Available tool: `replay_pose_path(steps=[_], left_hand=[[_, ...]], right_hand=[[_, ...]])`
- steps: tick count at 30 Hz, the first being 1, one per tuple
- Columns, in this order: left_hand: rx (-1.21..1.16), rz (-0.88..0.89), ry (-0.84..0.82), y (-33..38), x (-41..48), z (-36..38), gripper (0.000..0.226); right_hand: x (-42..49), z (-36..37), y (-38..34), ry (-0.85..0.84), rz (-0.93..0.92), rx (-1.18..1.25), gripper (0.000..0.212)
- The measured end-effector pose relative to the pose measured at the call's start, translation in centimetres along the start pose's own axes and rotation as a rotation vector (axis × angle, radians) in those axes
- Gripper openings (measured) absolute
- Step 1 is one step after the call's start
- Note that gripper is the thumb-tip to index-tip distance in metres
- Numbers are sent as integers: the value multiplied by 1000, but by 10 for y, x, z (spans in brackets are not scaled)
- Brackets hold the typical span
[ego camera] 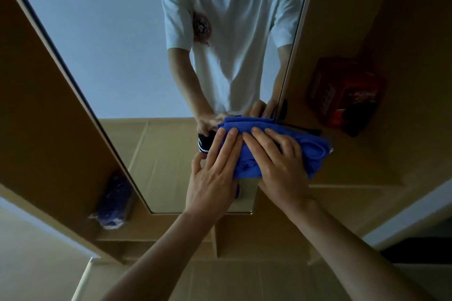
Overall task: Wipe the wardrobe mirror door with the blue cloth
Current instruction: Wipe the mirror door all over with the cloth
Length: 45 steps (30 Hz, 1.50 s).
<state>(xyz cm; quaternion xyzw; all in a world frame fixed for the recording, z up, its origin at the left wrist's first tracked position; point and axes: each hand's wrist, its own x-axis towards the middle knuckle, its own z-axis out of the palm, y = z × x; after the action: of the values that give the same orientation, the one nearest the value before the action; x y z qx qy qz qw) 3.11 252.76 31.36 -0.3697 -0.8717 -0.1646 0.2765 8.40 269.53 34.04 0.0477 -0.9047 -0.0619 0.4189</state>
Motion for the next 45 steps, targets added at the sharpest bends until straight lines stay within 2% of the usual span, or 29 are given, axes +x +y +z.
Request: replay_pose_path(steps=[3, 15, 35, 45], left_hand=[[-3, -7, -47, -3, -18, 18, 90], [-31, -95, -234, -8, -95, 93, 96], [-152, -187, -561, -11, -197, 202, 79], [-220, -229, -768, -8, -188, 197, 69]], right_hand=[[-20, 17, -6, -63, -1, 10, 58], [-109, 85, -31, -198, 34, 99, 45], [-236, 174, -60, -532, 77, 212, 48], [-237, 168, -61, -753, 226, 452, 60]])
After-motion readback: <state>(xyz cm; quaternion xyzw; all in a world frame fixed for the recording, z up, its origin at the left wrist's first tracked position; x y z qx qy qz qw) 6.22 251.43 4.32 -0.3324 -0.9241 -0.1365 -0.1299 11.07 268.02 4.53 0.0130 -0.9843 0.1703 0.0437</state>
